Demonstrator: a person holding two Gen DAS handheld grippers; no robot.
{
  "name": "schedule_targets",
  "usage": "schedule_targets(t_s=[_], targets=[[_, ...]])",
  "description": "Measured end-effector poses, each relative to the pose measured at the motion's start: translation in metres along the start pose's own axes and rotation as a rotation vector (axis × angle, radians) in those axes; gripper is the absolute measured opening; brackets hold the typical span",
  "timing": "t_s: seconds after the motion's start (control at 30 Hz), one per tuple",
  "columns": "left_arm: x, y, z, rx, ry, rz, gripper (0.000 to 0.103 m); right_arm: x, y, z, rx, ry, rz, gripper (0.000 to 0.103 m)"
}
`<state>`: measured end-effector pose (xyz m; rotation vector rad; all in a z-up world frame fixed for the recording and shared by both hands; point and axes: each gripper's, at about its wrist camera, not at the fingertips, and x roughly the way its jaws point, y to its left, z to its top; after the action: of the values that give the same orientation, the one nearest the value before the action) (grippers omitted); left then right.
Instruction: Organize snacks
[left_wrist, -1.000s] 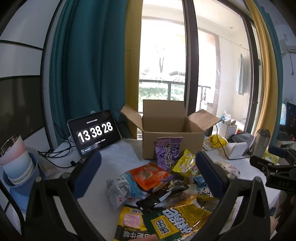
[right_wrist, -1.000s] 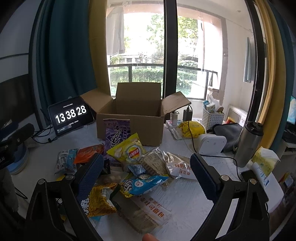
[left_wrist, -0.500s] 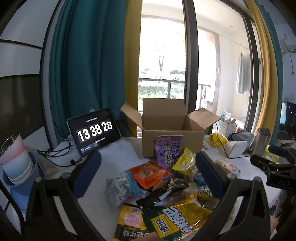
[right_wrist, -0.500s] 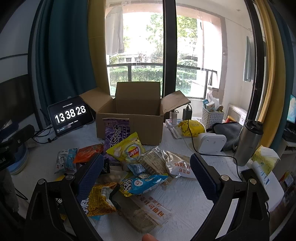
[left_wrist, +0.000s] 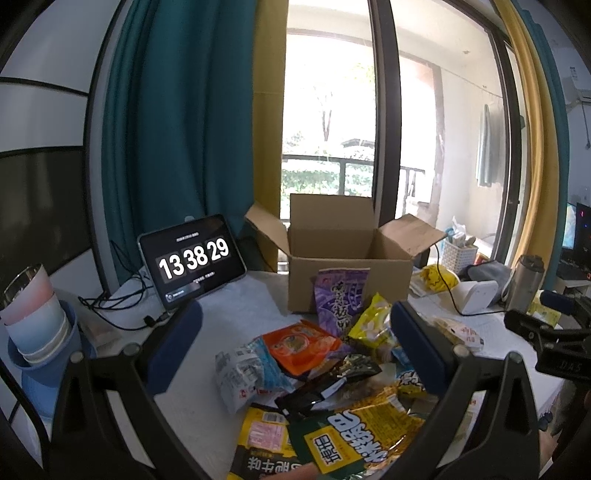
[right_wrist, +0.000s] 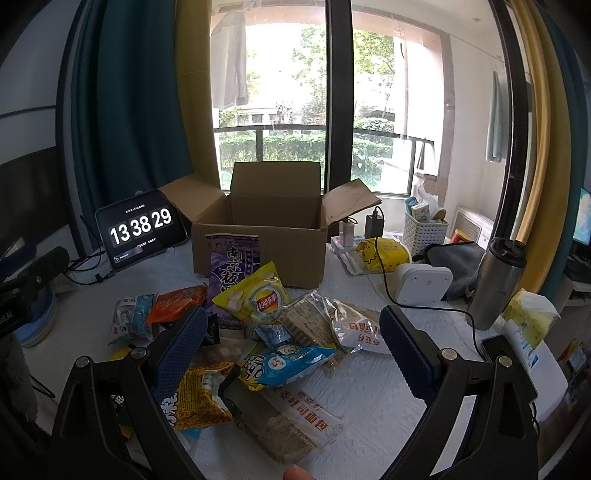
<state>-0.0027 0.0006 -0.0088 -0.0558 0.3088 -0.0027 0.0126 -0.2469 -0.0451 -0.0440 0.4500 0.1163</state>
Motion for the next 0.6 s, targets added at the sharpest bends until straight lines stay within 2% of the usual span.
schedule_targets(t_s=[0.6], targets=[[0.0024, 0.0013, -0.0022, 0.003, 0.012, 0.000, 0.103, 0.0038, -0.0020, -0.0037, 0.006, 0.011, -0.002, 0.097]])
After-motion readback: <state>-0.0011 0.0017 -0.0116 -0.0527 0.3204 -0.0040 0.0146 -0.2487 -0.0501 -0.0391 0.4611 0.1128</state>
